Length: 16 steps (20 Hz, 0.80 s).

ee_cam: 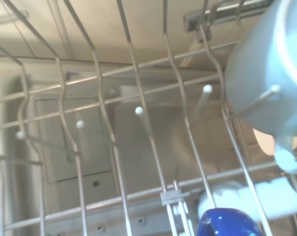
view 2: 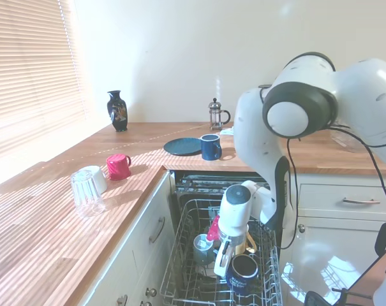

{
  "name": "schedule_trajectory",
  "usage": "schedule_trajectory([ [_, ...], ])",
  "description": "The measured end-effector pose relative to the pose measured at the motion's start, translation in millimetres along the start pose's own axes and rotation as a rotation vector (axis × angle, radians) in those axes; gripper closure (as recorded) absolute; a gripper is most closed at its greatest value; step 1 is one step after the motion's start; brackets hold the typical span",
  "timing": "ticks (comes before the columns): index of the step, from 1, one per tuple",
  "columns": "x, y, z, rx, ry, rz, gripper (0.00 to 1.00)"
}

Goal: Unload the blue mug from the dishwasher

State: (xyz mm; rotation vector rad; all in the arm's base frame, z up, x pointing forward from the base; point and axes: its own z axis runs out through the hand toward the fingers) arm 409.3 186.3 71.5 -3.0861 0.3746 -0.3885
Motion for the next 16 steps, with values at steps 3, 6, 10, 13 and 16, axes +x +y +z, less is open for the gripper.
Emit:
schedule_trajectory([
  [3,-1,0,-15,-0.005,0.003,0.026,1.0],
  [6,6,-2,-30,-0.015,0.006,0.053,1.0],
  [10,34,-15,-66,-0.028,0.013,0.091,1.0],
  [13,57,-23,-95,-0.037,0.02,0.111,1.0],
  [16,76,-25,-122,-0.047,0.024,0.13,1.0],
])
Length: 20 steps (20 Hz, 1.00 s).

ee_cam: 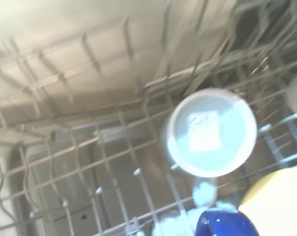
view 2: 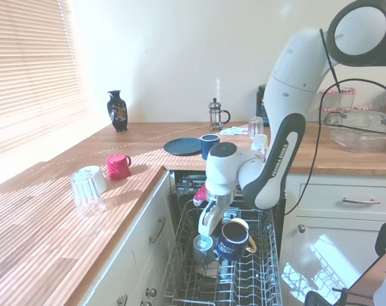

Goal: Unload the blue mug from the dishwasher

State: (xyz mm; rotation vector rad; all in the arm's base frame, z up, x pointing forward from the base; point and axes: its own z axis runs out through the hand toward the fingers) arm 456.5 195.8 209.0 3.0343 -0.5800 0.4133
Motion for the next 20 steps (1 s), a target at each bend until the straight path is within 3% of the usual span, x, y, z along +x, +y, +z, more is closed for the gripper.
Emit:
schedule_trajectory([
  [5,35,1,-51,-0.007,0.028,0.039,1.0],
  [11,94,29,-109,-0.017,0.068,0.102,1.0],
  [20,157,73,-145,-0.029,0.084,0.189,1.0],
])
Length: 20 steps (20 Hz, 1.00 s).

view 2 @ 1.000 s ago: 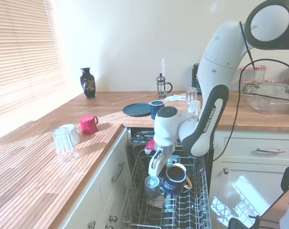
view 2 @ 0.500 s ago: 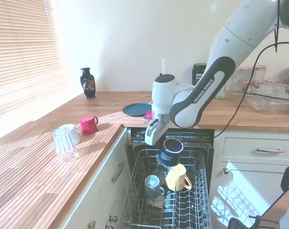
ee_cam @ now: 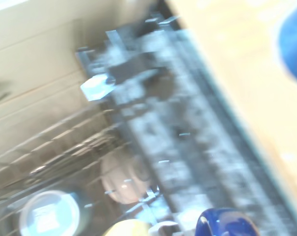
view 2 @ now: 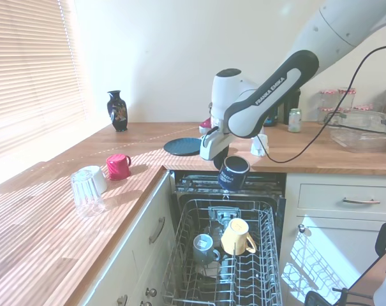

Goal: Unload the blue mug from the dishwasher

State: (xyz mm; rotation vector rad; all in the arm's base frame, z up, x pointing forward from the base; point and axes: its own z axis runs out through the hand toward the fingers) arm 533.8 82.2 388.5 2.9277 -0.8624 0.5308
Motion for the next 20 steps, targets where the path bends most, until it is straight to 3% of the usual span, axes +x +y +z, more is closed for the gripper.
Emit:
schedule_trajectory([
  [7,61,35,-13,-0.04,0.002,0.061,1.0],
  [20,150,39,22,-0.115,-0.041,0.101,1.0],
])
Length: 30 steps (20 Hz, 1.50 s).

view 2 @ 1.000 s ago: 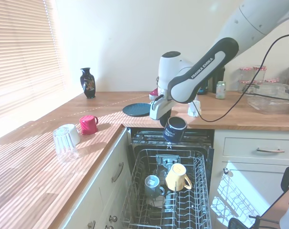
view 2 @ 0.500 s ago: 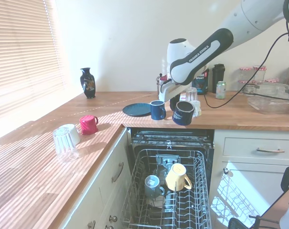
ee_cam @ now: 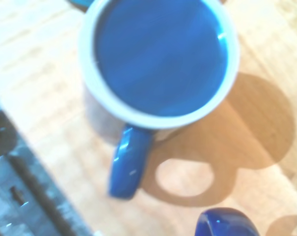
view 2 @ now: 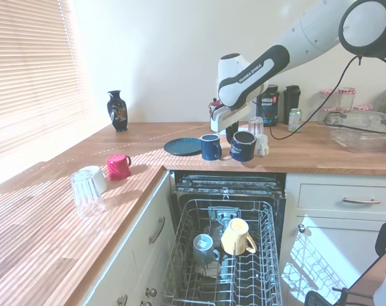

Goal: Unload the blue mug from the dishwasher

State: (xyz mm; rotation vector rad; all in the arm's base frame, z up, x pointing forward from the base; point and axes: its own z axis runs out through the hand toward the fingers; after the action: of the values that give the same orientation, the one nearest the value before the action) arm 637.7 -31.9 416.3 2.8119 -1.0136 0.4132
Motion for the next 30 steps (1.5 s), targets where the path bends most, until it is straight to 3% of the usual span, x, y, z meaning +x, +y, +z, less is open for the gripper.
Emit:
schedule_trajectory([
  [25,63,-6,60,-0.064,-0.08,0.001,1.0],
  [26,67,-6,62,-0.068,-0.093,0.006,0.0],
  [30,81,-5,69,-0.08,-0.114,0.028,0.0],
])
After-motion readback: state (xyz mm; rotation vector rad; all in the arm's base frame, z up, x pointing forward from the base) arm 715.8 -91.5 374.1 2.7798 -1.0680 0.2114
